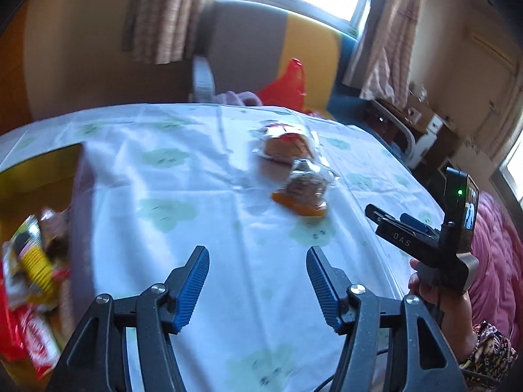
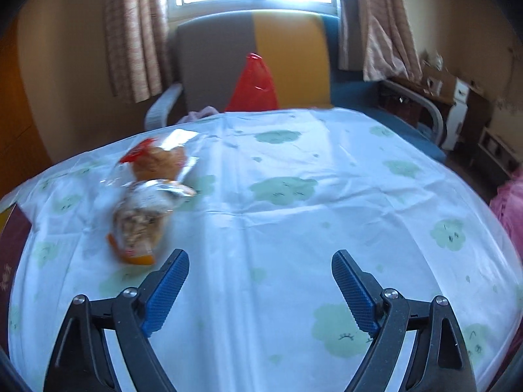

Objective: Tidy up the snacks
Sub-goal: 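Move the left tool to the clear nut snack packet and grasp it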

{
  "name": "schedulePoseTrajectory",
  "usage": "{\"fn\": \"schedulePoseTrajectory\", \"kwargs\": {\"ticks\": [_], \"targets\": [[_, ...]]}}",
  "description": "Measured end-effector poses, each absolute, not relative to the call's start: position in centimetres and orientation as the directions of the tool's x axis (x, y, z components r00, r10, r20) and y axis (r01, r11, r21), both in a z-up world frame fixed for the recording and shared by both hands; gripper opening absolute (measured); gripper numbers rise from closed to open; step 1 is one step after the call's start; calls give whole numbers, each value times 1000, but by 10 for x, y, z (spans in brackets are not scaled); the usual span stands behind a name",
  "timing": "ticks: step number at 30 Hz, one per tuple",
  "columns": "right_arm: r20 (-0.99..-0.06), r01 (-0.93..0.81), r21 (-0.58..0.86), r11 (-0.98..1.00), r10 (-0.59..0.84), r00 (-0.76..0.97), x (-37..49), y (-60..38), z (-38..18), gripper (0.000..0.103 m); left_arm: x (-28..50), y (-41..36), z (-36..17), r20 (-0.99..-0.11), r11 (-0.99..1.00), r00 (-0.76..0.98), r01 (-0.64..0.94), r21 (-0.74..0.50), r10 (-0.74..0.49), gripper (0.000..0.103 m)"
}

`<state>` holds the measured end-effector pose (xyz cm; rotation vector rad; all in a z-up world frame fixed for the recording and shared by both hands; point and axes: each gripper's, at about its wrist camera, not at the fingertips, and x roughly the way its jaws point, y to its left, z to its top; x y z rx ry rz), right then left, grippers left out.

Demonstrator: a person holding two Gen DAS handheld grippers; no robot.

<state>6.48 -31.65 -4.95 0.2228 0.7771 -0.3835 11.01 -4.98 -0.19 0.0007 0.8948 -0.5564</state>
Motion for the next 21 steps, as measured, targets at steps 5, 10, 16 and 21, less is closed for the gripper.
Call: {"fn": "schedulePoseTrajectory", "kwargs": {"ticks": [5,10,16,21], "targets": [[-749,476,137,869,-223,624,62,-337,-65,90,136,-109,-12,-759,820,456,544,-177,-466,63],[-733,488,175,855,-218,644,55,-340,-65,90,169,-152,-21,-767,804,437,570,-167,-469,63],[-730,488,175,855,-220,647,57,-339,-67,91,195,-188,-41,-789,776,428,624,-94,-440,63],[-730,488,166,857,-225,645,57,-339,-69,91,198,-188,-54,-780,762,442,644,-68,-443,50]]}}
